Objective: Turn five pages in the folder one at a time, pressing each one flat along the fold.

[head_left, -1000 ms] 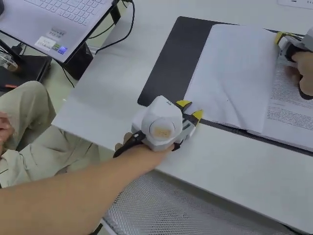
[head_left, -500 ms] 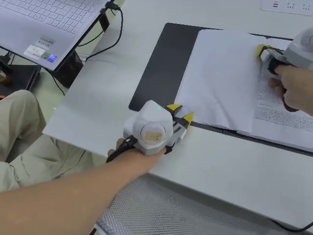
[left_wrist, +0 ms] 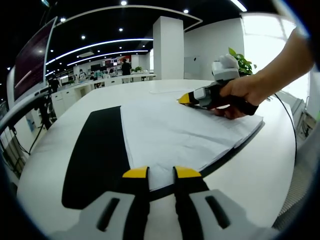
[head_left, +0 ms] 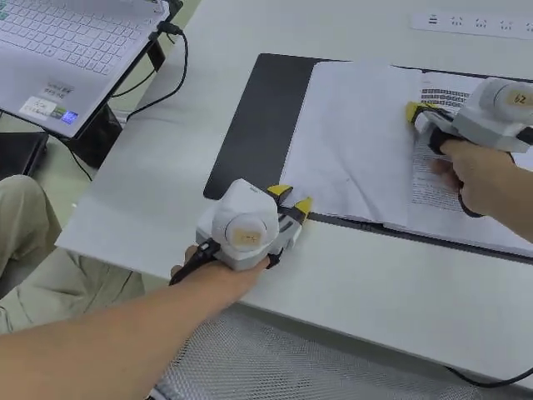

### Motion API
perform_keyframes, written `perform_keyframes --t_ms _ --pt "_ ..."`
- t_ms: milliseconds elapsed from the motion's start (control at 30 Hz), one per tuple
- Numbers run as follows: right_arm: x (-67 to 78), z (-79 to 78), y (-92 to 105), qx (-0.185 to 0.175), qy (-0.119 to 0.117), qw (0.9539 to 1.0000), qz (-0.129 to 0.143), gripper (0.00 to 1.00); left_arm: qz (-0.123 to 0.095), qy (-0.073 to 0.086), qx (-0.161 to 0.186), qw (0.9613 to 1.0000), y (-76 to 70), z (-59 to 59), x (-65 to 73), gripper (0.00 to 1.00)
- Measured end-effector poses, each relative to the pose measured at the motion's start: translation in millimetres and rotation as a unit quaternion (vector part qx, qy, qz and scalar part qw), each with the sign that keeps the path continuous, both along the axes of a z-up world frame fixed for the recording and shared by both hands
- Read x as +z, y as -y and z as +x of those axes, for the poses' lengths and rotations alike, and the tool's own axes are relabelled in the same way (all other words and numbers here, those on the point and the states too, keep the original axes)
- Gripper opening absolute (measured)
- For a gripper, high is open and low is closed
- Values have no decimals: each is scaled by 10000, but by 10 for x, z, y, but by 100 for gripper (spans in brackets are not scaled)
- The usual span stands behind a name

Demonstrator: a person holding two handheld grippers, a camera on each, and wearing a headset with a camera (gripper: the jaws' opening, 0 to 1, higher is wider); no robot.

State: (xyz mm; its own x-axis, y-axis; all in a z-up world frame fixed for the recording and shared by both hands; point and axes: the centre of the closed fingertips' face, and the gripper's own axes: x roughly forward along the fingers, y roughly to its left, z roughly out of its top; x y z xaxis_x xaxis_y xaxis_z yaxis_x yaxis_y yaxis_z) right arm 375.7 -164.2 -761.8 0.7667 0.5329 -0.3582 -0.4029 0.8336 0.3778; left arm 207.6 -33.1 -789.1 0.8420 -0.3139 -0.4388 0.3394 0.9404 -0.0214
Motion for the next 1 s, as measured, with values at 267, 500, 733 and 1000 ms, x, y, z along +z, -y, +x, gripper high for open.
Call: perform_keyframes --t_ms 267,500,733,1000 --pt "26 -141 38 75 -7 10000 -26 0 -13 -14 9 10000 3 -13 10 17" --pt "-17 -243 46 137 -3 9999 -36 0 -17 -15 11 10000 0 -10 5 17" --pt "-45 -371 66 131 -12 9999 -16 0 -13 -13 7 10000 2 -15 1 17" --pt "-69 -560 69 290 43 9993 -246 0 -14 -18 7 10000 3 -16 -4 17"
